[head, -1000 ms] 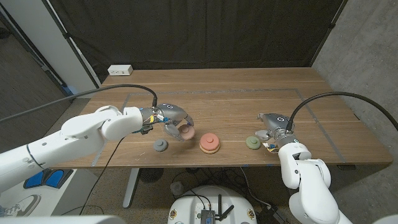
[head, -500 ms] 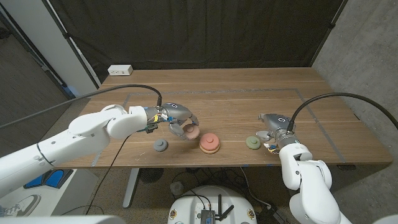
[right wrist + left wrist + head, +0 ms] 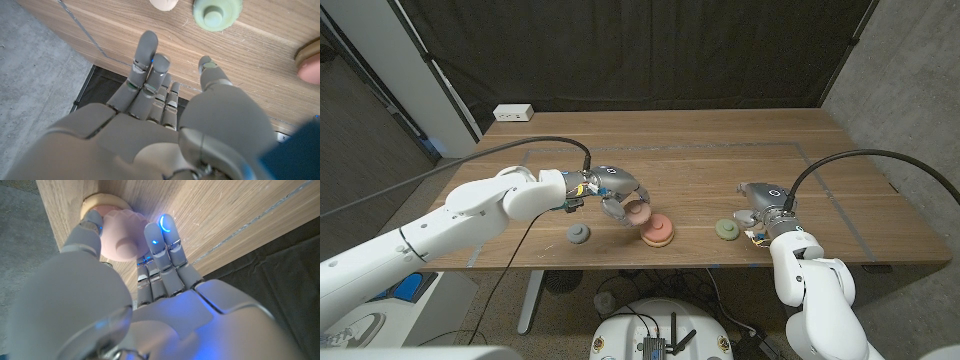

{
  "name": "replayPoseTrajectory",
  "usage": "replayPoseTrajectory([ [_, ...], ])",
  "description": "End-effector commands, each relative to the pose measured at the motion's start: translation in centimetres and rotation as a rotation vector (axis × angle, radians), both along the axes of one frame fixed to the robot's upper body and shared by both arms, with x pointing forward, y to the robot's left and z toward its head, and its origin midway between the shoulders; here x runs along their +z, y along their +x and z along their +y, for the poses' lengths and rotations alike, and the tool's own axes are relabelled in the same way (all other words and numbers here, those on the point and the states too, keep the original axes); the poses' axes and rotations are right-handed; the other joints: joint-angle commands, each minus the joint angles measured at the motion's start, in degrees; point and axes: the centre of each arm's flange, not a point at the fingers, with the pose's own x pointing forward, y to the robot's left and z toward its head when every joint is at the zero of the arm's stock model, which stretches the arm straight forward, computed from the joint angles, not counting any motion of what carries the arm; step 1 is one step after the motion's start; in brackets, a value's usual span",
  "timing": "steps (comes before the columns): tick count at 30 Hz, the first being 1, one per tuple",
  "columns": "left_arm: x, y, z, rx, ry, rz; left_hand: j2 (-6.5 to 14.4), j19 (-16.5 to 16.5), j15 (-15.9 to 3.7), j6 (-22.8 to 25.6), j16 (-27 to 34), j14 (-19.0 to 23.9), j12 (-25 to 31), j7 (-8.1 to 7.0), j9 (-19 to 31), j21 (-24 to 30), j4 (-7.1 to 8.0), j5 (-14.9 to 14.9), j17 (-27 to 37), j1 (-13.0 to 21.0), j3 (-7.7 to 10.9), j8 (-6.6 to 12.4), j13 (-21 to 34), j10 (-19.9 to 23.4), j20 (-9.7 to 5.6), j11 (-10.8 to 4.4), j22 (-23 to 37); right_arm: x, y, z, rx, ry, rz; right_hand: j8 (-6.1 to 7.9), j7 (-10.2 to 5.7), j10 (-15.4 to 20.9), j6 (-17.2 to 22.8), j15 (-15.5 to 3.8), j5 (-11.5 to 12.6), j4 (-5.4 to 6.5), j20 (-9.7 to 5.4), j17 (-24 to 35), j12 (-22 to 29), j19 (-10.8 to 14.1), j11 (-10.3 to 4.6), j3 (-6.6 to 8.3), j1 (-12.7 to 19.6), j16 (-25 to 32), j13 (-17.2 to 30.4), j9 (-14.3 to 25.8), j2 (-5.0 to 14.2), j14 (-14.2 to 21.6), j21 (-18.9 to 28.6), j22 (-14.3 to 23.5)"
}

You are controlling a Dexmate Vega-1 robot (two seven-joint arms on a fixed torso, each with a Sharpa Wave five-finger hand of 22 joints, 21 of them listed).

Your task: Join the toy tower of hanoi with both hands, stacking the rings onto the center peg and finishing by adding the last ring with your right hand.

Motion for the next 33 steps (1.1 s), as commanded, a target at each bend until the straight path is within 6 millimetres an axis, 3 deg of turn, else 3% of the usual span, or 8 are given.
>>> replayPoseTrajectory([
  [1, -0.4, 0.5, -1.8, -0.049, 0.028, 0.024, 1.26, 0.13, -5.16, 2.06, 0.06, 0.44, -0.19, -1.76, 1.66, 0.37, 1.65, 0.34, 0.12, 0.89, 1.86, -0.06, 8.38, 6.70, -7.99, -6.71, 0.20, -0.1, -0.2, -0.1, -0.003, 0.002, 0.001, -0.16, -0.29, 0.44, 0.47, -1.43, 0.20, -0.13, -4.46, 0.22, -0.05, 0.28, -0.23, -0.29, 0.73, 0.13, 0.14, 0.05, -0.06, 0.71, -0.04, 0.07],
  [33, -1.2, 2.5, -4.0, -0.092, 0.040, 0.042, 1.15, 0.06, -5.15, 2.42, 0.10, 0.47, -0.85, -1.91, 1.88, 0.68, 1.68, 0.55, 0.25, 0.77, 1.95, -0.52, 9.38, 6.99, -7.98, -6.85, 0.19, -0.3, -0.7, -0.6, -0.021, 0.008, 0.003, -0.49, -0.35, 0.58, 0.64, -1.43, 0.36, -0.10, -4.45, 0.10, -0.17, 0.27, -0.28, -0.53, 0.76, -0.34, 0.17, -0.07, -0.02, 0.68, -0.15, 0.07],
])
